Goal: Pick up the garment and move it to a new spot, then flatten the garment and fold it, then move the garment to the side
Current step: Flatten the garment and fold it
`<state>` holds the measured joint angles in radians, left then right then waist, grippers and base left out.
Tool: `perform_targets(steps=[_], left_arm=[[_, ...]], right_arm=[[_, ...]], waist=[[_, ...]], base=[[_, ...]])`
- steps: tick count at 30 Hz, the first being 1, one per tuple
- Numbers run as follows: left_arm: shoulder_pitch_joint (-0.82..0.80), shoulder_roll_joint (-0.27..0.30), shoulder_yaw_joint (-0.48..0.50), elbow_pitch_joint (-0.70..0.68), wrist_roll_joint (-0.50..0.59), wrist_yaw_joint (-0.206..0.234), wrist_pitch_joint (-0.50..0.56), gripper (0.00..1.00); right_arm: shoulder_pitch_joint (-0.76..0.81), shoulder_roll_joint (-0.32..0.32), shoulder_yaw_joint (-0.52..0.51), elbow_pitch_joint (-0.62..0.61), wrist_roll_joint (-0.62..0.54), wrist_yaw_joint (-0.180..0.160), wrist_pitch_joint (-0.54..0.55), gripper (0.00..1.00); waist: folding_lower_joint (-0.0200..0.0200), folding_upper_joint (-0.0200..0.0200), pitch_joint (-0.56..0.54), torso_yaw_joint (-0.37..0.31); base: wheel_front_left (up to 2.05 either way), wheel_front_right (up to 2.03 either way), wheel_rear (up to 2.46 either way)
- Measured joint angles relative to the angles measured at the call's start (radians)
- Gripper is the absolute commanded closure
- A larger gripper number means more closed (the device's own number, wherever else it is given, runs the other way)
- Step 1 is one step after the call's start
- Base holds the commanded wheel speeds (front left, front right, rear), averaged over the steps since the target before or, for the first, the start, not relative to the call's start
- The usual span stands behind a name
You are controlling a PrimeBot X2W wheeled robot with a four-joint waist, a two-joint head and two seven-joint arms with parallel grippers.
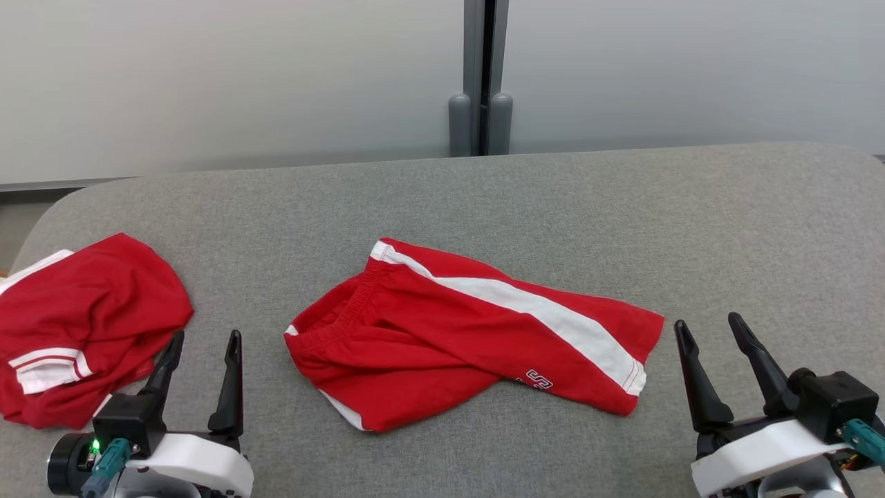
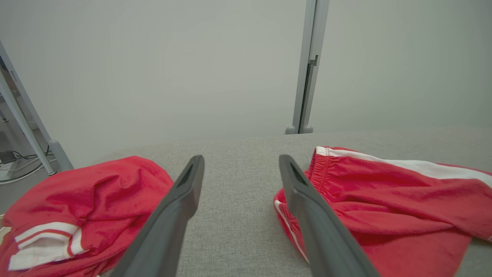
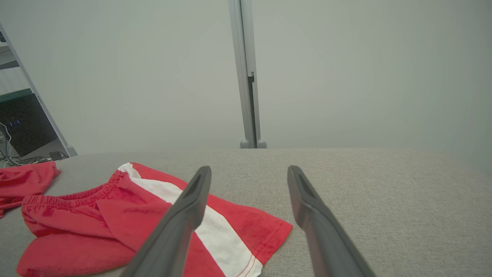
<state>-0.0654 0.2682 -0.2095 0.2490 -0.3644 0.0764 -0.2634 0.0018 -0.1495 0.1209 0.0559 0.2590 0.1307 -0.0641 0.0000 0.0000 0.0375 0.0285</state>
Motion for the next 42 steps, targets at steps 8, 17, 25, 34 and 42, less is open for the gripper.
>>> perform_targets(steps=[8, 17, 25, 34, 42], left_arm=[[-0.017, -0.004, -0.022, 0.018, 0.003, -0.006, 0.005, 0.0], [-0.232, -0.066, -0.123, 0.085, 0.009, -0.09, 0.103, 0.0], [-0.449, -0.111, -0.173, 0.279, -0.025, -0.164, 0.218, 0.0], [-0.6, -0.112, -0.17, 0.535, -0.116, -0.198, 0.305, 0.0], [-0.655, -0.101, -0.231, 0.59, -0.203, -0.206, 0.302, 1.0]], right_arm=[[-0.002, 0.006, 0.007, 0.002, 0.0, 0.0, 0.0, 0.0], [-0.041, 0.006, 0.023, -0.008, 0.0, 0.0, 0.003, 0.0], [-0.09, 0.006, 0.051, 0.002, -0.001, 0.0, -0.001, 0.0], [-0.11, 0.01, 0.056, 0.035, 0.005, 0.0, -0.021, 0.0], [-0.109, 0.014, 0.065, 0.054, 0.016, 0.0, -0.026, 0.0]], waist=[[0.0, 0.0, 0.006, 0.0], [0.0, 0.0, 0.073, -0.016], [0.0, 0.0, 0.151, -0.062], [0.0, 0.0, 0.214, -0.135], [0.0, 0.0, 0.237, -0.155]], base=[[0.0, 0.0, 0.0], [0.0, 0.0, 0.0], [0.0, 0.0, 0.0], [0.0, 0.0, 0.0], [0.0, 0.0, 0.0]])
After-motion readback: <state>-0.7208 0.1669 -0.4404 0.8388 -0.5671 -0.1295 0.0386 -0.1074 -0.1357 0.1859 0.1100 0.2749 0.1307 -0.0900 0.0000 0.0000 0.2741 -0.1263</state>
